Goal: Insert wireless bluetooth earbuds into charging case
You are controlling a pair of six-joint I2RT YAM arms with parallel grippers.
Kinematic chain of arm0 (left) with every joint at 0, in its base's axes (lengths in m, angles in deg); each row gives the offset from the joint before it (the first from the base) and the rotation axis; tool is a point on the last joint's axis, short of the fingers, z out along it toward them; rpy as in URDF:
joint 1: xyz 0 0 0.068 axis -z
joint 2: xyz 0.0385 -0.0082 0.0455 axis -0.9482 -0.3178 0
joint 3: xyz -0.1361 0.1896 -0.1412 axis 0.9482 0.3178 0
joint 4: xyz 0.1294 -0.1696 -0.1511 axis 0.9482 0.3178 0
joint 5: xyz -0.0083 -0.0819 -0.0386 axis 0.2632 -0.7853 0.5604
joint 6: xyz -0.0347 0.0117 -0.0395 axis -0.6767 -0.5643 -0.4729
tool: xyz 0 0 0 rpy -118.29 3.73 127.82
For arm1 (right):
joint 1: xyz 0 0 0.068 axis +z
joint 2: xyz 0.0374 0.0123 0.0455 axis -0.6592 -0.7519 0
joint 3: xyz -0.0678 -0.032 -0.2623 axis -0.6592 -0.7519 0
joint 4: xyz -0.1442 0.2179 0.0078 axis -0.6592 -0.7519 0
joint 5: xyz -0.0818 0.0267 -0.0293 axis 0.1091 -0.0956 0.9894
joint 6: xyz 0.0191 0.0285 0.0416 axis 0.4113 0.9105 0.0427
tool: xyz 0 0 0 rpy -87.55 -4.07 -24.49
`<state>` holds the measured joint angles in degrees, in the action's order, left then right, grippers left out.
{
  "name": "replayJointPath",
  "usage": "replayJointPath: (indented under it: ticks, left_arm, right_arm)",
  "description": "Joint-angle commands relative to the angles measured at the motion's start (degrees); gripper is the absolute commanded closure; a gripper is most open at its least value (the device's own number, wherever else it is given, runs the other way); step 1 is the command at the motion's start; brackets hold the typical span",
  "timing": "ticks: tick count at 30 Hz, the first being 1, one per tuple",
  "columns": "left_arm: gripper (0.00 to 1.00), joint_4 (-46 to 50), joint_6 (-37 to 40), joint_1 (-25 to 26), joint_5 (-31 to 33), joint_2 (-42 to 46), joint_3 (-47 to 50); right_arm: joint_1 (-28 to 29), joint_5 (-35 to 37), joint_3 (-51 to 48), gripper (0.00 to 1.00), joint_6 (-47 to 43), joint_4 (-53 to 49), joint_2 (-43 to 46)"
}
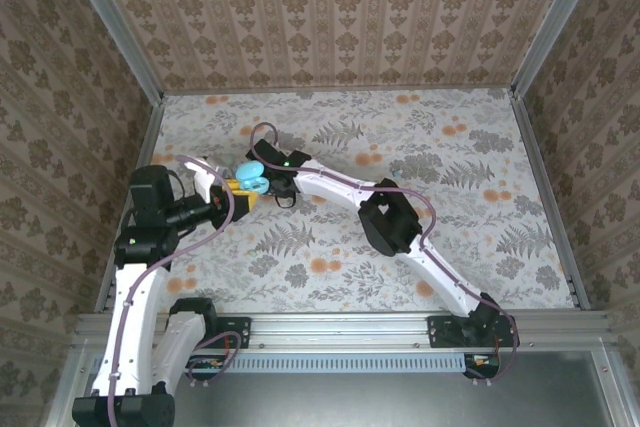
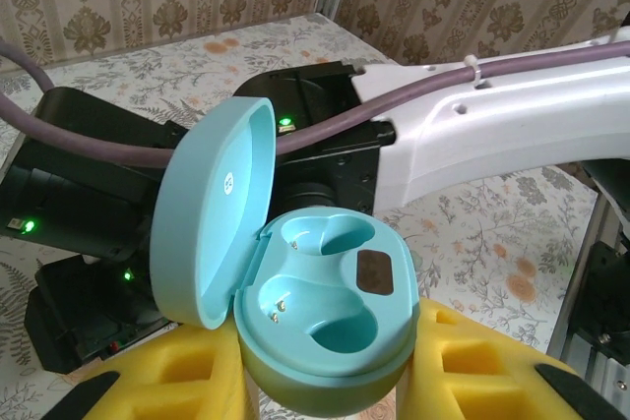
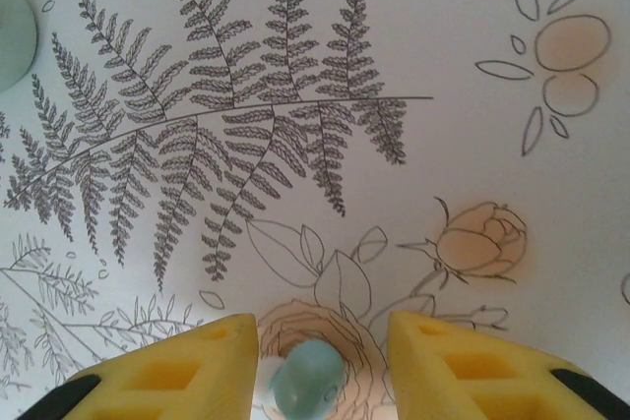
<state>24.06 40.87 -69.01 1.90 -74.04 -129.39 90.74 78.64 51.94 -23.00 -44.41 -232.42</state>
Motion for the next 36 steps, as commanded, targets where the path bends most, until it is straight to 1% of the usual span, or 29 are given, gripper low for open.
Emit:
replayJointPath:
  ticks: [1,9,15,21,26,32,36]
  left_arm:
    - [1.0,-0.7,1.1,-0.6,-1.5,1.1,0.6]
    - [1.0,-0.4,1.4,-0.6,-1.4,1.4,0.8]
    - [1.0,0.0,1.7,-0.7,-1.1,1.6,0.7]
    - [1.0,0.1,1.7,-0.8,-0.6,1.9,0.7]
    - [1.0,0.0,1.3,-0.6,-0.8,2.0,0.6]
    - [1.0,-0.1,1.4,-0.6,-1.1,2.3,0.8]
    - [1.0,-2.1,-0.4,-0.5,-1.7,2.1,1.0]
  right_arm:
    - [0.8,1.5,3.2,0.6,0.7,-3.1,-2.3]
    - [1.8,2.5,3.2,0.67,-0.8,-5.8,-2.4]
    - [2.3,2.9,3.2,0.74,-2.6,-7.6,-2.2]
    - [2.3,2.9,1.1,0.78,-5.3,-9.0,0.2]
    - [1.3,1.9,-6.4,0.81,-7.5,-6.4,5.6]
    - [-1.3,-0.6,-18.9,0.84,-8.7,-1.9,13.2]
    - [-3.1,-1.3,-27.6,0.85,-9.8,0.2,19.2]
